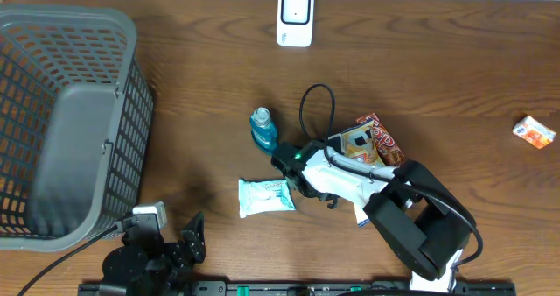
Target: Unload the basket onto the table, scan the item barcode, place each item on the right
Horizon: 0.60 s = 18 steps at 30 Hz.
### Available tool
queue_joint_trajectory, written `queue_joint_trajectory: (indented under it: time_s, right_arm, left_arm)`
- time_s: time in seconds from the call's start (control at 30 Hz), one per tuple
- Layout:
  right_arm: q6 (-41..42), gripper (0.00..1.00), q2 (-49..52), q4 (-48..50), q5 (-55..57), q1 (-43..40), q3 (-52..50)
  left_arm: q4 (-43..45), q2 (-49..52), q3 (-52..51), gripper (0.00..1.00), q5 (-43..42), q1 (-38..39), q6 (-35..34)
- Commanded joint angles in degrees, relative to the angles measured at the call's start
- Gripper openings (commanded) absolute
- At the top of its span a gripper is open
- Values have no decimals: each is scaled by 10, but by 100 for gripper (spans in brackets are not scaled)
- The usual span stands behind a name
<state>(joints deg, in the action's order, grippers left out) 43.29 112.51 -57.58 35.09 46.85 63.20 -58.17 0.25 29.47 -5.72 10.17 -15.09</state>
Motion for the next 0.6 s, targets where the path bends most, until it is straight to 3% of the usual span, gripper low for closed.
queue_joint_trajectory:
  time_s: [0.0, 0.17, 0.23, 0.4, 0.57]
  right_arm:
    - [7, 1, 13, 10, -81, -14, -3]
    - [-71, 1, -33, -47, -122, -32, 59]
    - [-150, 1, -73, -52, -180, -40, 81]
    - [-345, 1, -197, -27, -487, -110, 88]
    - [-488, 1, -229, -33, -730, -201, 63]
  left_arm:
    - [0, -1, 0, 86, -3, -2, 7]
    - [0, -1, 0, 86, -3, -2, 7]
    - [0, -1, 0, 86, -3, -2, 7]
    - [0, -1, 0, 86, -3, -2, 7]
    - [0, -1, 0, 86, -3, -2, 7]
